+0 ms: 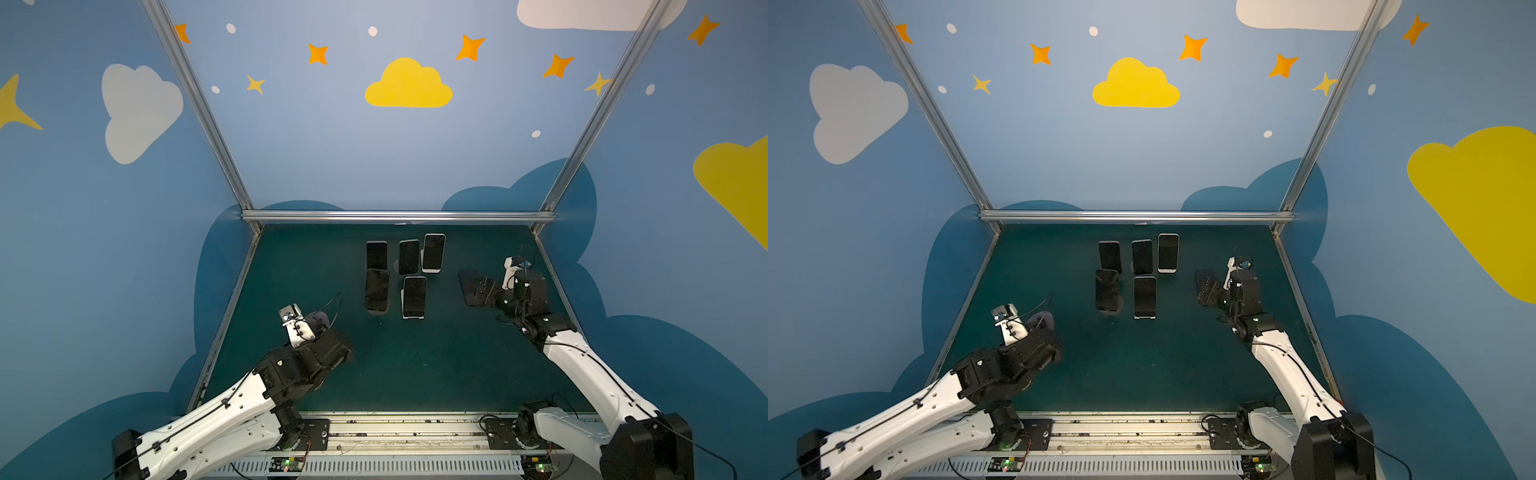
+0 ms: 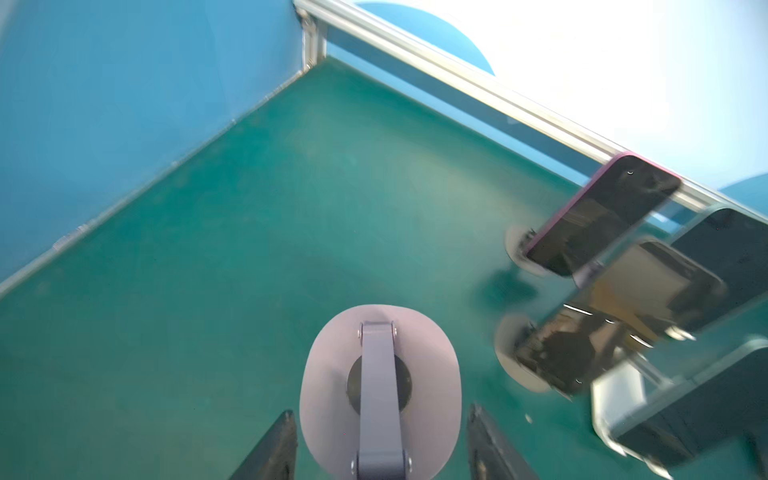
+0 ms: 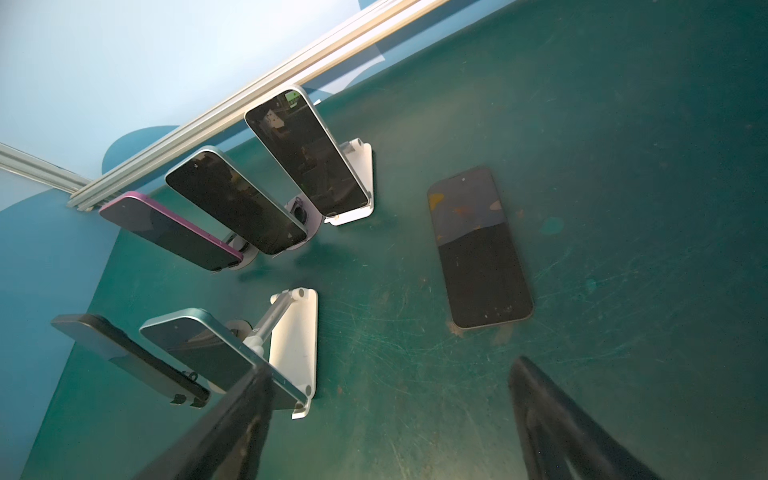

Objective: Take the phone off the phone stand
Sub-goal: 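Carry the grey stand with the left gripper toward the far table edge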

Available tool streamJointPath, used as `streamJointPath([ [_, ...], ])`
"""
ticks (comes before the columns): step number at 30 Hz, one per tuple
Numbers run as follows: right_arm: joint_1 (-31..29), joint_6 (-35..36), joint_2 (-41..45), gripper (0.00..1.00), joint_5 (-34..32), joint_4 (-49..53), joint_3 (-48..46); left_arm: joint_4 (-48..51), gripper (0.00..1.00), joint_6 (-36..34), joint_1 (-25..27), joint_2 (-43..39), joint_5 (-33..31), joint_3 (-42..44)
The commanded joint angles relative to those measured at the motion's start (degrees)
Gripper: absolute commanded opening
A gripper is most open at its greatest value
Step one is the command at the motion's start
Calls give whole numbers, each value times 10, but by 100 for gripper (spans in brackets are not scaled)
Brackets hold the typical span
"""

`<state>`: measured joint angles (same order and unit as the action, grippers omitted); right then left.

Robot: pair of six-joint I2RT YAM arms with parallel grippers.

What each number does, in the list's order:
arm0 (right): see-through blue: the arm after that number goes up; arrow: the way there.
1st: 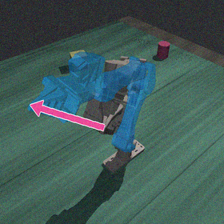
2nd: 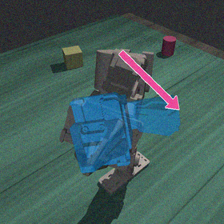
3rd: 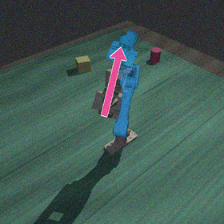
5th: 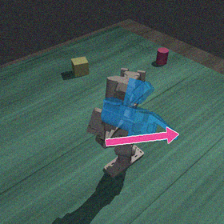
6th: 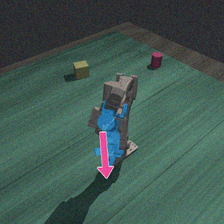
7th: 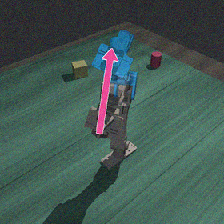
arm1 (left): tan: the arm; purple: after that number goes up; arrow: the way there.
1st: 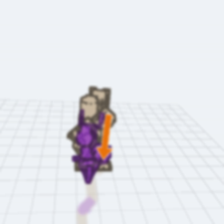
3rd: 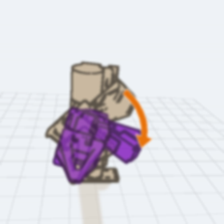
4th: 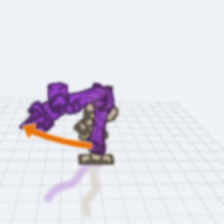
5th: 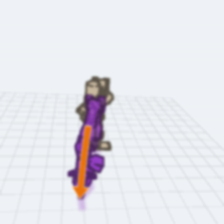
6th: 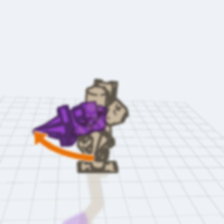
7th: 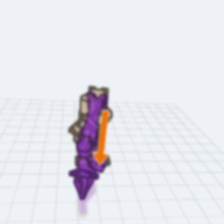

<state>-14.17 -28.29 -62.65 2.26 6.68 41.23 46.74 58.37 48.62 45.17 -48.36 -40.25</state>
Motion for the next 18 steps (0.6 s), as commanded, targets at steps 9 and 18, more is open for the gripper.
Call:
streamJointPath([
  [9, -10, -27, -45, 88, 19, -7, 4, -225, 60, -238, -308, 184, 288, -136],
  [18, -10, -50, -56, 87, 3, 41, 23, -351, 61, -364, -391, 428, 307, -251],
])
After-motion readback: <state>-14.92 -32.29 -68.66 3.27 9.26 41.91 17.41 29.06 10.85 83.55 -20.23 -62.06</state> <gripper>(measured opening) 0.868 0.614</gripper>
